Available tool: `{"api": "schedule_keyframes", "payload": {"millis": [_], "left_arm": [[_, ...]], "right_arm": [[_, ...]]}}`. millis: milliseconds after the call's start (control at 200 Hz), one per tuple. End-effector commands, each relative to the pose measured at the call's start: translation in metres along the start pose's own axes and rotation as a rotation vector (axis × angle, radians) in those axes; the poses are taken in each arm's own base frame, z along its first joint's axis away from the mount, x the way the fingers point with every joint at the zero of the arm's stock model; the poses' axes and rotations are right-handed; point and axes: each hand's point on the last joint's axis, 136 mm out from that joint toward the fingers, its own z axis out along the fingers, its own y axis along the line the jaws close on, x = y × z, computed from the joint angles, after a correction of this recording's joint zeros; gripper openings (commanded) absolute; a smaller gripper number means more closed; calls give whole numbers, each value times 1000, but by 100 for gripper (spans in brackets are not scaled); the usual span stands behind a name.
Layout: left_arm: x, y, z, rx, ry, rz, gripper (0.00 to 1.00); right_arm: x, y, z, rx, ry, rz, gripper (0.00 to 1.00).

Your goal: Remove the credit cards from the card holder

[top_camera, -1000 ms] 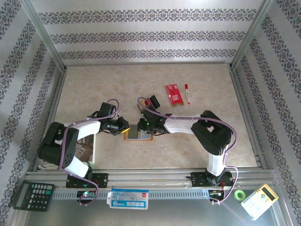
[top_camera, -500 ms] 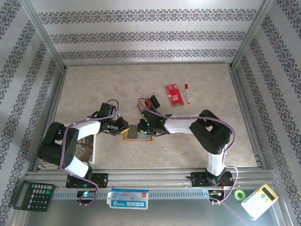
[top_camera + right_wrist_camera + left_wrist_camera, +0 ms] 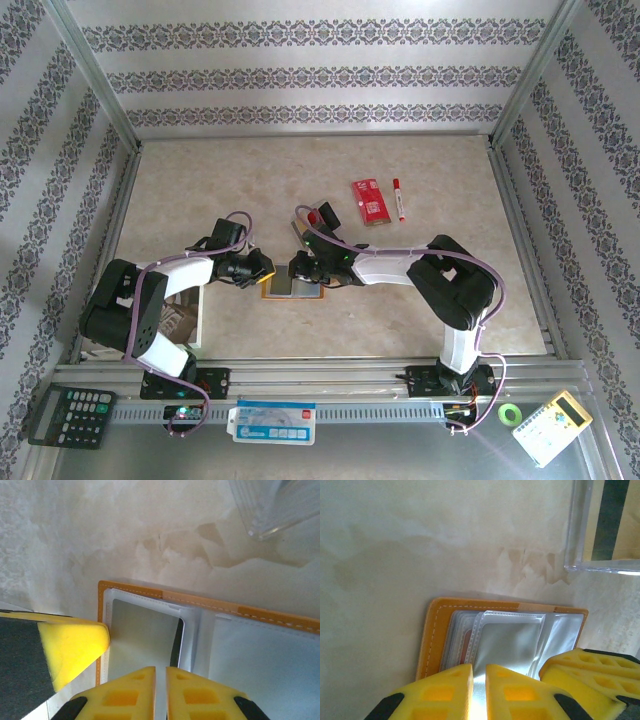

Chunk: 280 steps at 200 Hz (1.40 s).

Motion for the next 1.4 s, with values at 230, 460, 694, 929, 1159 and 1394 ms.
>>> {"api": "schedule_keyframes", "payload": {"millis": [230,460,694,929,1159,1394], "left_arm": [[10,16,6,-41,11,-33,16],[10,15,6,-42,14,-28,16],[9,14,6,-39,15,-25,16],[10,13,6,-34,18,-23,16],[10,13,6,-33,18,-24,16],[10,13,6,-33,16,-24,16]], "right_arm": [[1,-6,4,-9,31,47,15],[0,-16,5,7,32,81,15],[0,-14,7,-7,40,82,15],[0,-9,10,-38,52,89,15],[2,-10,11,-43,61,97,15],[-1,-6,10,-60,53,95,10]]}}
